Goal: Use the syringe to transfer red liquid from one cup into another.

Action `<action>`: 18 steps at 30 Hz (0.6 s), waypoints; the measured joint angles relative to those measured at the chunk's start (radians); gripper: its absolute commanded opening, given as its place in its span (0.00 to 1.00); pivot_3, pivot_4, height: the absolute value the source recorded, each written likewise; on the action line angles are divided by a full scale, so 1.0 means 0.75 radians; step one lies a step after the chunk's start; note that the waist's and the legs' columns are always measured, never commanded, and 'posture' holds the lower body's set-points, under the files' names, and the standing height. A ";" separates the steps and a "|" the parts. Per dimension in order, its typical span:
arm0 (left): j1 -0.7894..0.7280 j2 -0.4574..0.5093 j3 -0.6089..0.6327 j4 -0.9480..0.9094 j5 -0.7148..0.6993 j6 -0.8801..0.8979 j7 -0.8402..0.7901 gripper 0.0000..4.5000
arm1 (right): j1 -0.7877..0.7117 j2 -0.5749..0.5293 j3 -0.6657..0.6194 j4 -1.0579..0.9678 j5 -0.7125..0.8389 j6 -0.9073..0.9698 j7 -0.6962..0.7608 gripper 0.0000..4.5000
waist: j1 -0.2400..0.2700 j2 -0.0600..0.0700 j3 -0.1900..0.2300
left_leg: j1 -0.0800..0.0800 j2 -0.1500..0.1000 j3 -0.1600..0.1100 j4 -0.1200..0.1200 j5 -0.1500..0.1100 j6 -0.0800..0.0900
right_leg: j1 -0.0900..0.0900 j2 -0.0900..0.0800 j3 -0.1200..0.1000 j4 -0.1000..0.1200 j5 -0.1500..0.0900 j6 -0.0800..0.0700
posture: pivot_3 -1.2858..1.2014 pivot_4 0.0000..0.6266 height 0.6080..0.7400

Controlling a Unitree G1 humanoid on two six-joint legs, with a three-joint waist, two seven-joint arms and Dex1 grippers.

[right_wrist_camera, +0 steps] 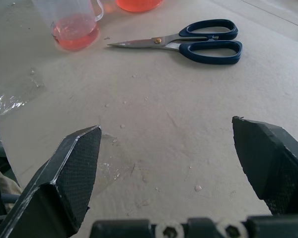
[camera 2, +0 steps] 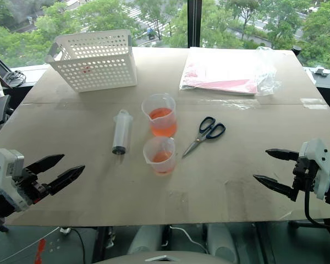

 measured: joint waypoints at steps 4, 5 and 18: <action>-0.089 0.003 -0.018 -0.009 -0.051 0.029 0.033 0.99 | -0.148 0.079 0.061 -0.053 0.055 0.109 -0.156 1.00 | -0.002 0.000 0.001 | 0.002 0.003 0.000 0.002 0.000 0.000 | 0.000 0.001 0.000 0.001 0.000 0.000 | 0.52 0.24 1.00; -0.122 0.016 -0.024 -0.036 -0.082 0.043 0.048 0.99 | -0.203 0.086 0.098 -0.094 0.096 0.165 -0.204 1.00 | -0.003 0.000 0.001 | 0.002 0.005 0.000 0.002 -0.001 -0.001 | 0.000 0.001 0.000 0.001 0.000 0.000 | 0.52 0.24 1.00; -0.250 0.183 -0.071 -0.277 -0.354 0.180 0.125 0.99 | -0.845 0.228 0.462 -0.145 0.235 0.936 -0.790 1.00 | -0.001 0.000 0.001 | -0.011 -0.001 0.003 -0.001 0.000 0.000 | -0.011 0.006 0.000 0.000 0.004 -0.007 | 0.52 0.24 1.00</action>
